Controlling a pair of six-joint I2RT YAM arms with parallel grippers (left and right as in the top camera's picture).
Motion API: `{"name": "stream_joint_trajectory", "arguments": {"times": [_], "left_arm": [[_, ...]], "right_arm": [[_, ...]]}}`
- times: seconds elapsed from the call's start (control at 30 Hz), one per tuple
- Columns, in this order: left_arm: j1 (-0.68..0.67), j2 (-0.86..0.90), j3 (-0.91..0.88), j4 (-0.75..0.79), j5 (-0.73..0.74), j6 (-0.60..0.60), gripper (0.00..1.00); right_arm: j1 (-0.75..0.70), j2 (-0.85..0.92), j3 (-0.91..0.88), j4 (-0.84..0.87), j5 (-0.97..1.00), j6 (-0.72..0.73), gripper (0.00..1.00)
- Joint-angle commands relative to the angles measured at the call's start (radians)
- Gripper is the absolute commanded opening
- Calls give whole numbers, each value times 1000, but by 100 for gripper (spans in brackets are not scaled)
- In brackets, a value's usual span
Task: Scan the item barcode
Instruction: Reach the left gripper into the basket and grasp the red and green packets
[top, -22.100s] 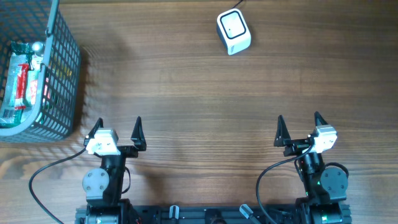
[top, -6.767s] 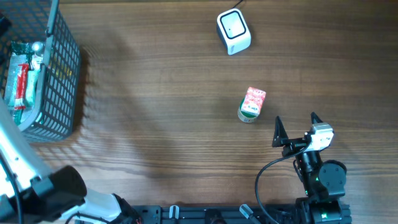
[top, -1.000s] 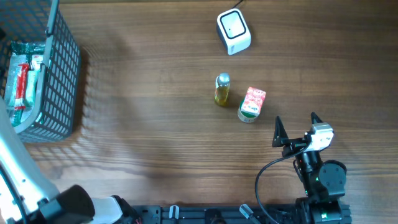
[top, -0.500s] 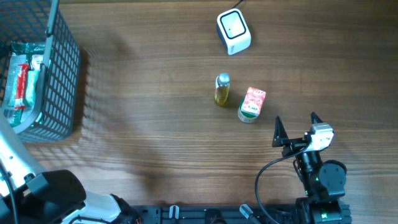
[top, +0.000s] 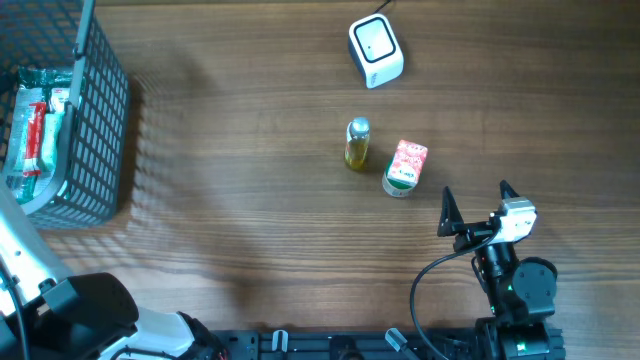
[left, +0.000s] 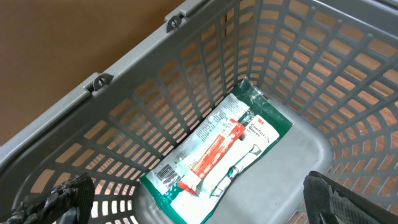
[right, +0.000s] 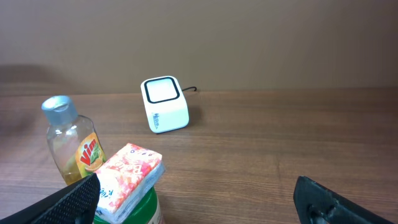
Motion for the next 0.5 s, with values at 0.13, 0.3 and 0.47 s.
{"name": "stream_joint_trajectory", "arguments": {"times": [0.13, 0.3, 0.47], "left_arm": [[5, 10, 10, -13, 13, 19, 100], [5, 10, 10, -14, 14, 7, 100], [5, 10, 10, -21, 17, -14, 100]], "right_arm": [[-4, -5, -1, 2, -9, 6, 100], [-4, -5, -1, 2, -9, 7, 100], [-4, -5, -1, 2, -9, 7, 100]]}}
